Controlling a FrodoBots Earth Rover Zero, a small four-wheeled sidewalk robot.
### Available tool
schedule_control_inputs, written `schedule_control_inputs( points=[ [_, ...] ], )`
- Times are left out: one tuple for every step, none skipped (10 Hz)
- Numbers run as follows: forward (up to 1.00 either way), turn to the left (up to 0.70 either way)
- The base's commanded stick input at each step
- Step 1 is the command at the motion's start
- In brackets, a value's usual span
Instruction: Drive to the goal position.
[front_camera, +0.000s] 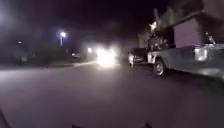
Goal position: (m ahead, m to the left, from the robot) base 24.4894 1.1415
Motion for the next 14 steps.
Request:
schedule_control_inputs(
  points=[
    [0.85,0.00],
    [0.85,0.00],
    [0.85,0.00],
    [0.85,0.00],
    [0.85,0.00],
    [0.85,0.00],
    [0.85,0.00],
    [0.85,0.00],
    [0.85,0.00],
    [0.85,0.00],
    [0.85,0.00],
    [0.85,0.00],
    [0.85,0.00],
    [0.85,0.00]
  ],
)
